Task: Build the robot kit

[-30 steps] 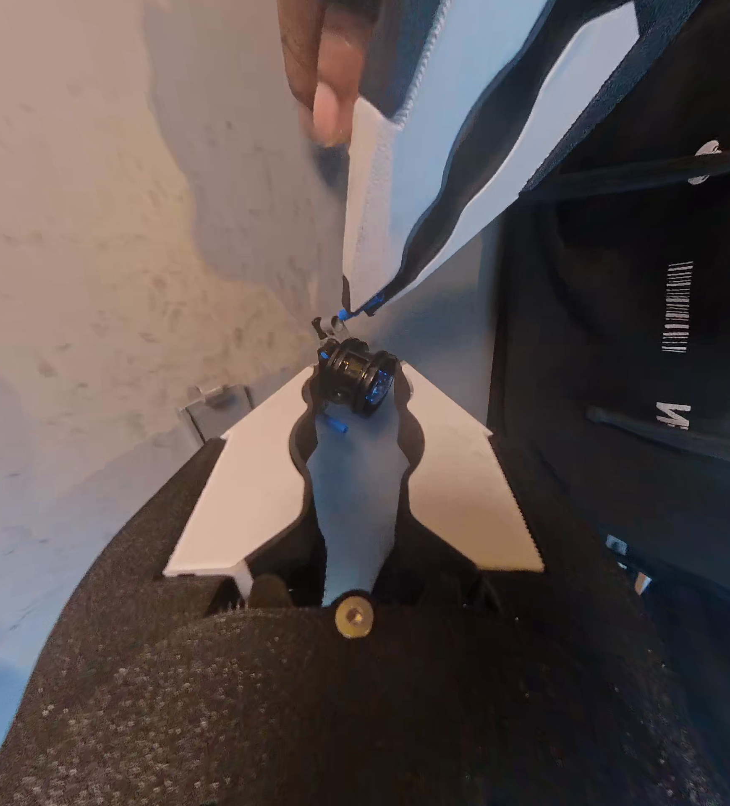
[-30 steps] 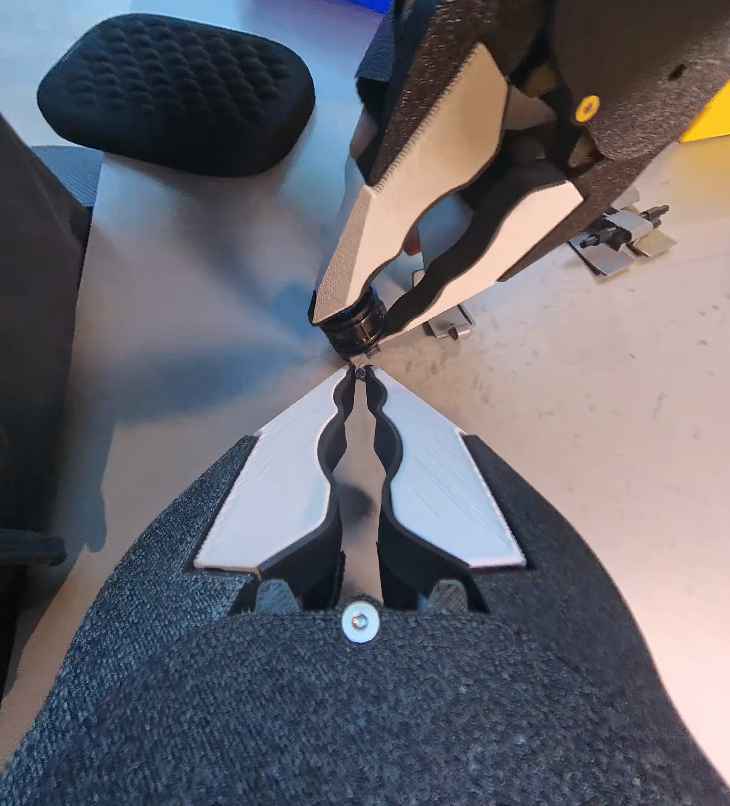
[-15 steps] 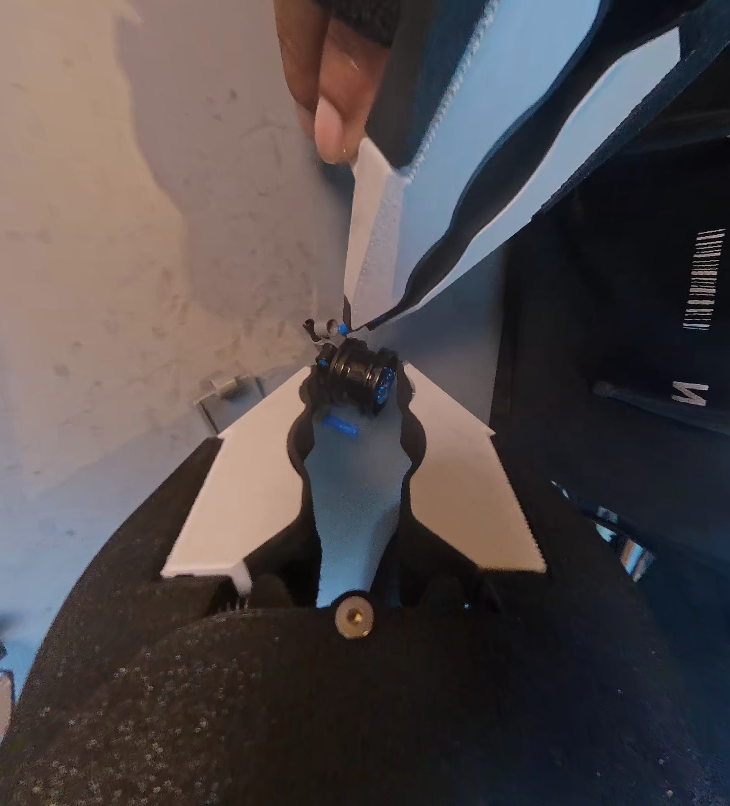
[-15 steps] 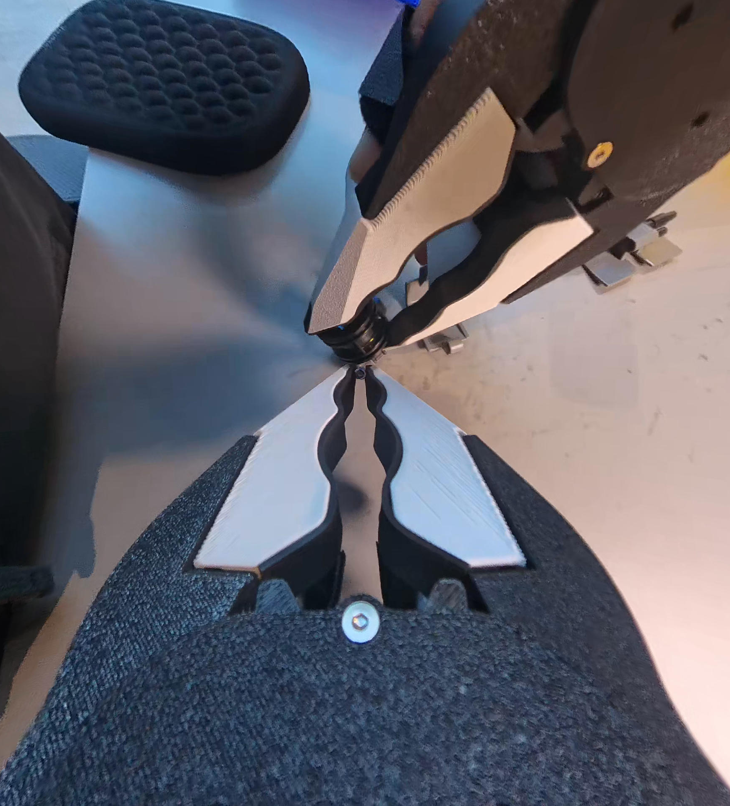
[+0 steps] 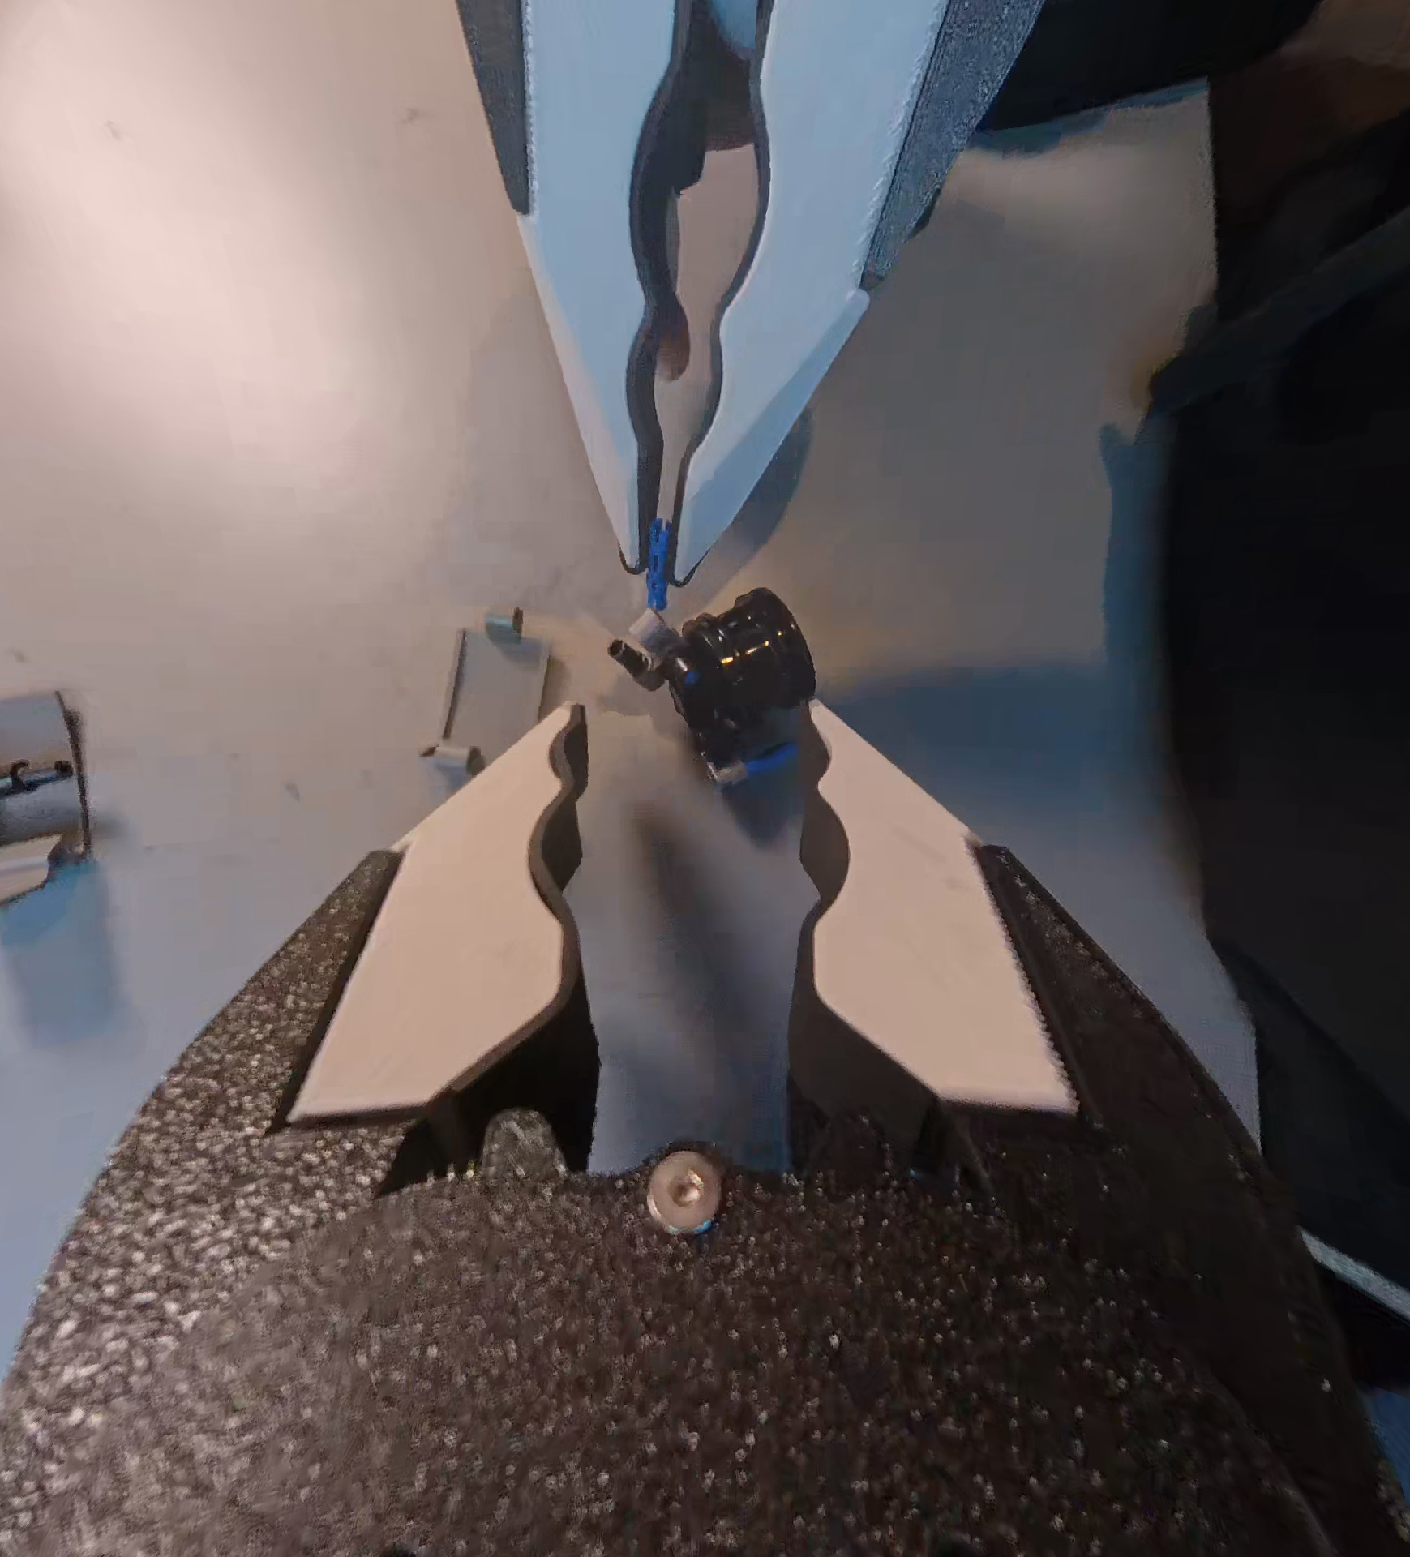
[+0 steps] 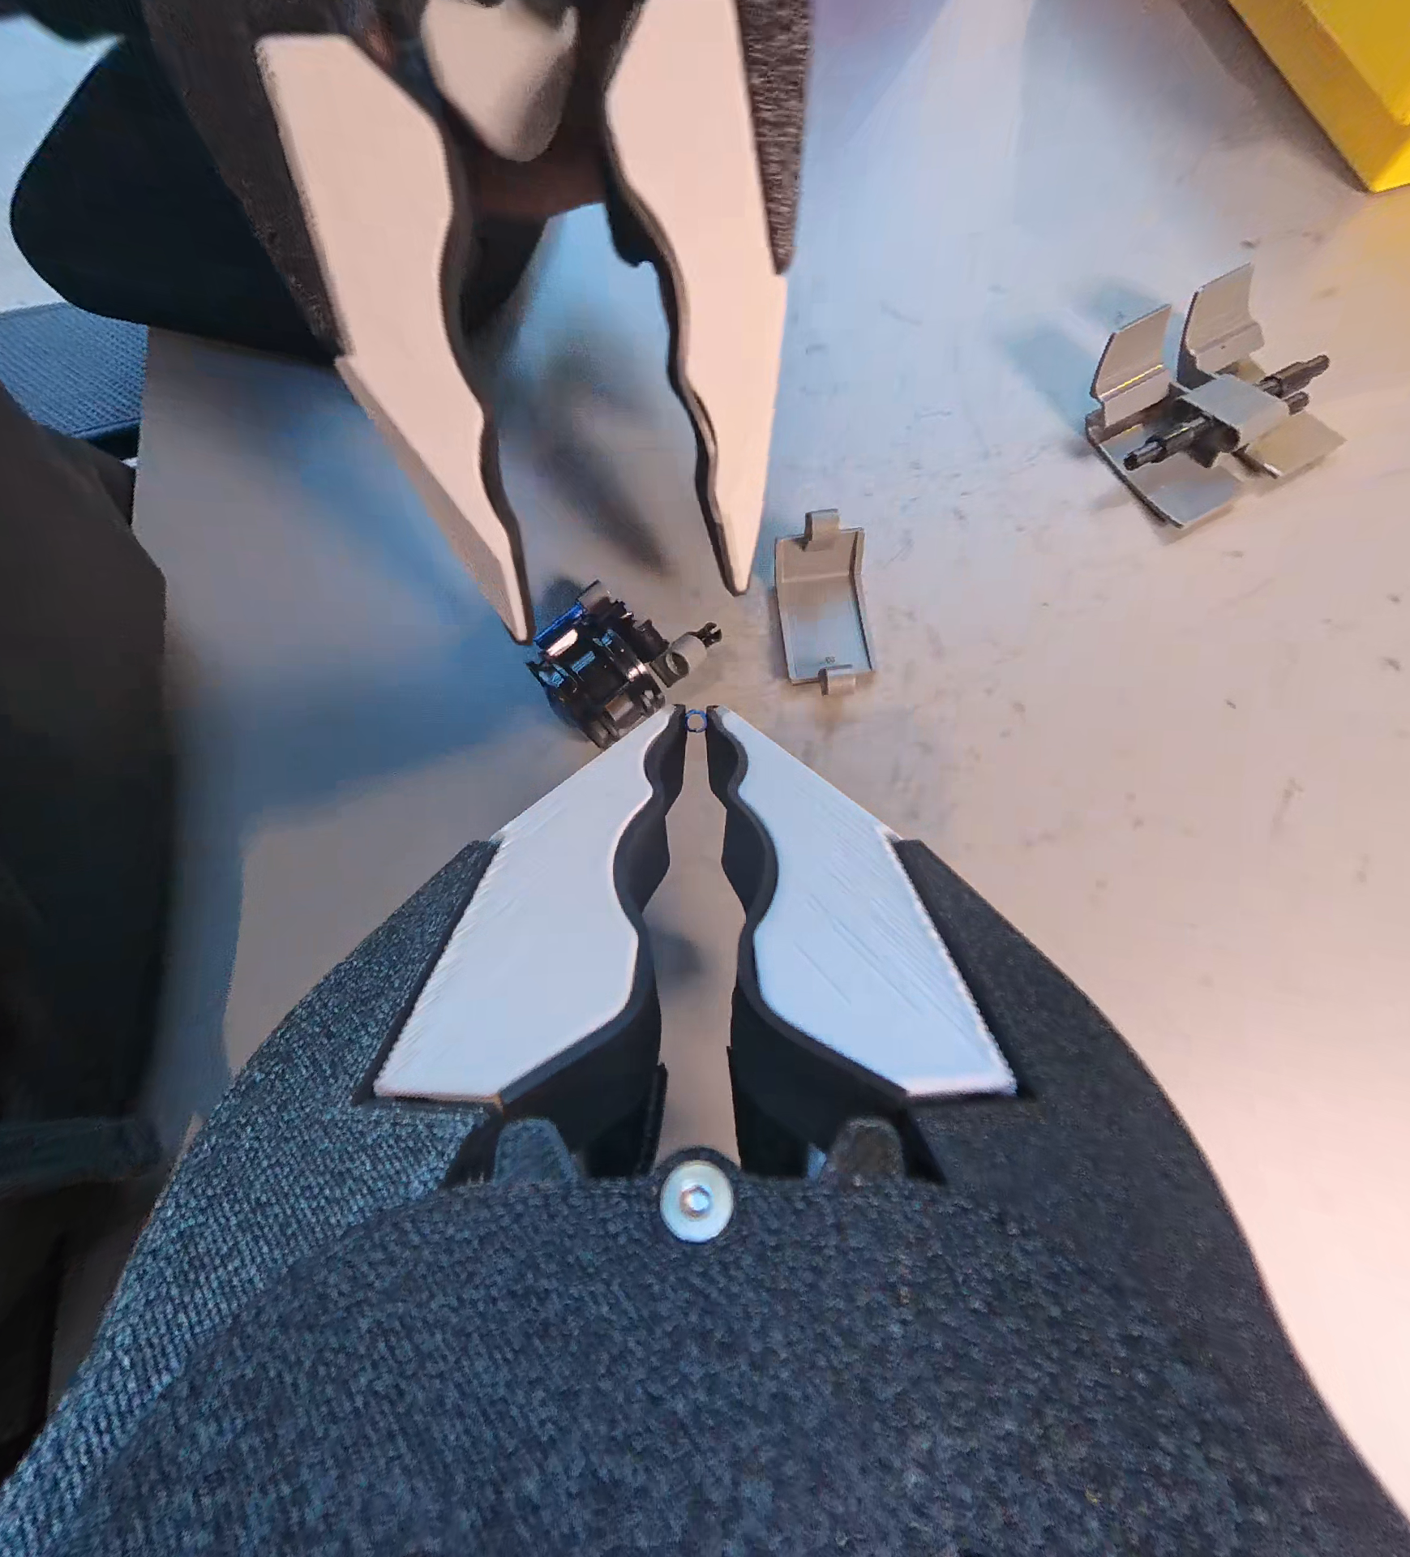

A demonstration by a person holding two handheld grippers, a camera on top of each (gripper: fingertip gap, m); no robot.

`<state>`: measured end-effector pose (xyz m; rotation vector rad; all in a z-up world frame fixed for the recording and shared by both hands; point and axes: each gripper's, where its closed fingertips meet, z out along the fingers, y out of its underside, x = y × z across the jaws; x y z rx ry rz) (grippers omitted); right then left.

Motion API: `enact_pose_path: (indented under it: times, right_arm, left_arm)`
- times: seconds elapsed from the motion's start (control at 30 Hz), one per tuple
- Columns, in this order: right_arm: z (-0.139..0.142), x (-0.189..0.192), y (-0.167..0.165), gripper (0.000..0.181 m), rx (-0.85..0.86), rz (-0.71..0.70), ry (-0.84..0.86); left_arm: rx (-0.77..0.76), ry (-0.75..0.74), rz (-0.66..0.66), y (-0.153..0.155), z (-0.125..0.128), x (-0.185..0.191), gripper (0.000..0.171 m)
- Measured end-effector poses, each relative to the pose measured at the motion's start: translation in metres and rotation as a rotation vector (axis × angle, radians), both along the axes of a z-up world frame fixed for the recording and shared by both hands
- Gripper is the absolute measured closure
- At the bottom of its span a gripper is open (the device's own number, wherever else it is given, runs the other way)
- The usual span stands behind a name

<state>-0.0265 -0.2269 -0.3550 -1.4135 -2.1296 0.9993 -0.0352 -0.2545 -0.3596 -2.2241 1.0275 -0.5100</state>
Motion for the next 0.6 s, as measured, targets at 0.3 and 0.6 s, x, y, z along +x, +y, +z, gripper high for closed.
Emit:
enact_pose_path:
  times: [0.3, 0.6]
  right_arm:
    - [-0.008, 0.007, 0.005, 0.177, 0.012, -0.031, 0.004]
    - [0.024, 0.003, -0.004, 0.177, 0.0, 0.001, 0.253]
  left_arm:
    - [0.174, 0.071, 0.265, -0.008, 0.002, 0.005, 0.125]
    - [-0.025, -0.115, 0.24, 0.005, -0.001, 0.014, 0.12]
